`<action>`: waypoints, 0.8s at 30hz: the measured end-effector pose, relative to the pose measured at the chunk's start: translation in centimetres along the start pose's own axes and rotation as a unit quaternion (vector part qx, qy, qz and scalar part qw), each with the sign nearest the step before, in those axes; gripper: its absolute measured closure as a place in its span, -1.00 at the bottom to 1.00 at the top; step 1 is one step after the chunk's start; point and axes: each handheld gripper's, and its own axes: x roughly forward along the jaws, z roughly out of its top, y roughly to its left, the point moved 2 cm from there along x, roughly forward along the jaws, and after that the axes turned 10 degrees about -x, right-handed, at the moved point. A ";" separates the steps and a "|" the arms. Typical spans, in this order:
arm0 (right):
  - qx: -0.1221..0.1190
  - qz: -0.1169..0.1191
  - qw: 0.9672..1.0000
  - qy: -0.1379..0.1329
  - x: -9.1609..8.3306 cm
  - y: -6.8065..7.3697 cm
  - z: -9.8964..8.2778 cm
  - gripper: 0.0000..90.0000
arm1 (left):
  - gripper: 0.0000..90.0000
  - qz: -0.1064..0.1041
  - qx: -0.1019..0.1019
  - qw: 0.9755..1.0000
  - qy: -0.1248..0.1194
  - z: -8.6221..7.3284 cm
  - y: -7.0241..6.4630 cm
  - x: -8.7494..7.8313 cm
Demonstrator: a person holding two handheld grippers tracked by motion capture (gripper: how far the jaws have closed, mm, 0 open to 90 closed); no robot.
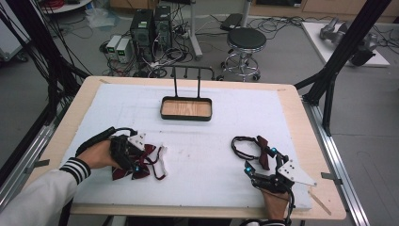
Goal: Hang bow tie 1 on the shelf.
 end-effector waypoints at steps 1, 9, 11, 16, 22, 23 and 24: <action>0.001 0.000 1.000 0.000 0.0 0.0 0.0 -0.77 | -0.05 -0.001 -0.004 1.000 -0.001 0.0 0.0 0.0; 0.001 0.000 1.000 0.001 0.0 0.0 0.0 -0.77 | 0.34 0.005 -0.019 1.000 0.006 0.1 0.0 -0.1; 0.001 0.000 1.000 0.001 0.0 0.0 0.0 -0.77 | 0.37 0.008 -0.019 1.000 0.008 0.1 -0.1 -0.1; 0.002 0.000 1.000 0.001 0.0 0.0 0.0 -0.77 | 0.43 0.014 -0.016 1.000 0.009 0.2 -0.2 -0.1; 0.002 0.000 1.000 0.001 0.0 0.0 0.0 -0.77 | 0.45 0.016 -0.016 1.000 0.008 0.2 -0.3 -0.1; 0.002 -0.001 1.000 0.000 0.0 0.0 0.0 -0.77 | 0.46 0.019 -0.014 1.000 0.012 0.2 -0.3 -0.2; 0.003 0.000 1.000 0.001 0.0 0.0 0.0 -0.77 | 0.46 0.020 -0.015 1.000 0.009 0.3 -0.3 -0.2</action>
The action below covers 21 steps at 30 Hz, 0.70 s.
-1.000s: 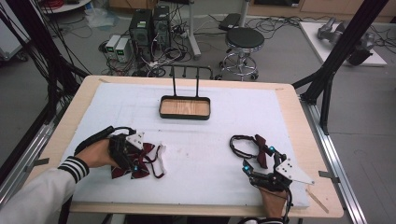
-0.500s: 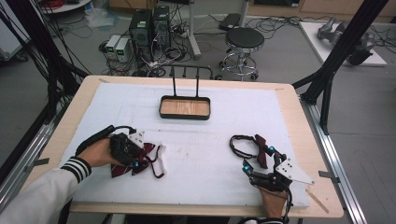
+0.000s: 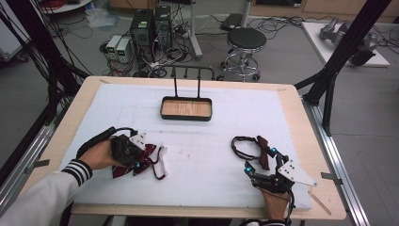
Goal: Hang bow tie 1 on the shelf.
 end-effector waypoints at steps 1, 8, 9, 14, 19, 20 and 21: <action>0.000 0.000 1.000 0.000 0.0 0.0 0.0 -0.77 | 0.46 -0.001 -0.001 1.000 -0.004 0.0 0.0 0.0; 0.000 -0.001 1.000 0.000 0.0 0.0 0.0 -0.77 | 0.46 0.004 -0.012 0.999 -0.034 0.1 0.0 -0.7; 0.000 -0.001 1.000 0.001 0.0 0.0 0.0 -0.77 | 0.46 0.006 -0.013 0.999 -0.040 0.2 0.0 -0.8; 0.000 -0.001 1.000 0.001 0.0 0.0 0.0 -0.77 | 0.46 0.018 -0.027 0.997 -0.074 0.2 0.3 -1.8; 0.001 -0.001 1.000 0.000 0.0 0.0 0.0 -0.77 | 0.46 0.031 -0.039 0.993 -0.107 0.2 0.5 -2.6; 0.000 -0.001 1.000 0.000 0.0 0.0 0.0 -0.77 | 0.46 0.035 -0.038 0.992 -0.113 0.3 0.5 -2.8; 0.001 -0.001 1.000 0.000 0.0 0.0 0.0 -0.77 | 0.46 0.035 -0.042 0.991 -0.120 0.3 0.6 -2.9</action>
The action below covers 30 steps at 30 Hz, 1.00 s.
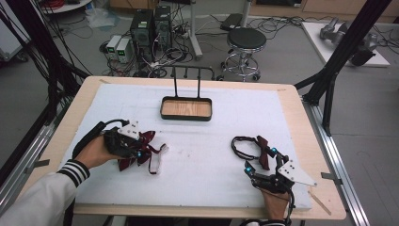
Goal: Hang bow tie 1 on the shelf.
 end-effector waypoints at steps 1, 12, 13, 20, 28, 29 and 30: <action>0.000 0.000 1.000 0.000 0.0 0.0 0.0 -0.77 | 0.46 0.001 -0.001 1.000 -0.003 0.1 0.1 -0.2; 0.001 0.000 1.000 0.000 0.0 0.0 0.0 -0.77 | 0.46 0.023 -0.031 0.997 -0.066 0.8 0.8 -1.6; 0.001 -0.001 1.000 0.001 0.0 0.0 0.0 -0.77 | 0.46 0.026 -0.032 0.997 -0.071 0.9 0.9 -1.7; 0.002 0.000 1.000 0.000 0.0 0.0 0.0 -0.77 | 0.46 0.041 -0.041 0.992 -0.109 2.2 1.4 -3.0; 0.001 -0.001 1.000 -0.001 0.0 0.0 0.0 -0.77 | 0.46 0.059 -0.055 0.986 -0.147 3.4 2.0 -4.2; 0.002 -0.001 1.000 -0.001 0.0 0.0 0.0 -0.77 | 0.46 0.060 -0.057 0.985 -0.154 3.5 2.0 -4.3; 0.002 0.000 1.000 -0.001 -0.1 0.0 0.0 -0.77 | 0.46 0.060 -0.058 0.984 -0.157 3.6 2.1 -4.4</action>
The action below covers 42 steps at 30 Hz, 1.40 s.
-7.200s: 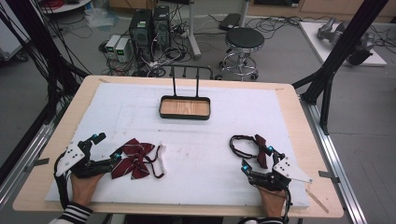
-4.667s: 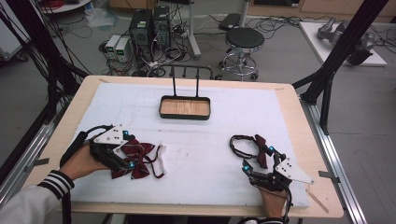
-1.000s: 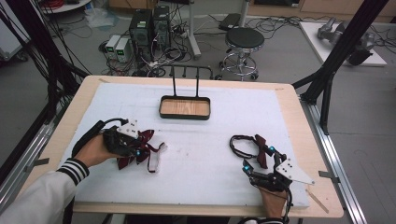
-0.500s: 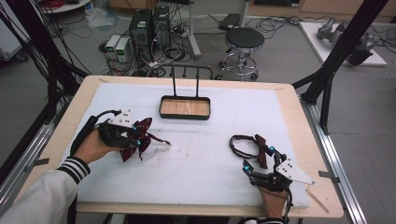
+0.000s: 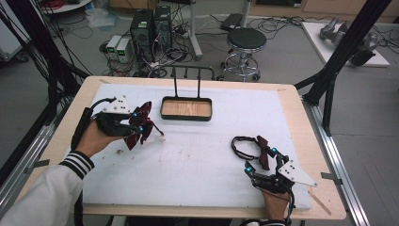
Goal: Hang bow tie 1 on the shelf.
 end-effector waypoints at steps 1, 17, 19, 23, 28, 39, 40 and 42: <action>0.000 0.000 1.000 0.000 0.0 0.0 0.0 -0.77 | 0.46 0.003 -0.001 1.000 -0.003 0.3 0.1 -0.1; 0.000 0.000 1.000 0.000 0.0 0.0 0.0 -0.77 | 0.46 0.033 -0.014 0.997 -0.063 3.2 1.4 -0.2; 0.000 0.000 1.000 -0.001 0.0 0.0 0.0 -0.77 | 0.46 0.034 -0.020 0.997 -0.068 3.5 1.7 0.0; -0.002 0.000 1.000 -0.002 0.0 0.0 0.0 -0.77 | 0.46 0.041 -0.027 0.996 -0.078 4.2 2.2 0.2; -0.001 0.000 1.000 -0.001 0.0 0.0 0.0 -0.77 | 0.46 0.051 -0.032 0.995 -0.084 5.1 3.1 0.3; 0.000 0.000 1.000 -0.002 0.0 0.0 0.0 -0.77 | 0.46 0.066 -0.051 0.990 -0.111 7.2 5.2 0.7; 0.000 0.000 1.000 -0.002 0.0 0.0 0.0 -0.77 | 0.46 0.068 -0.048 0.990 -0.110 7.4 5.4 0.7; -0.001 -0.001 1.000 -0.002 0.0 0.0 0.0 -0.77 | 0.46 0.069 -0.049 0.990 -0.112 7.8 5.7 0.8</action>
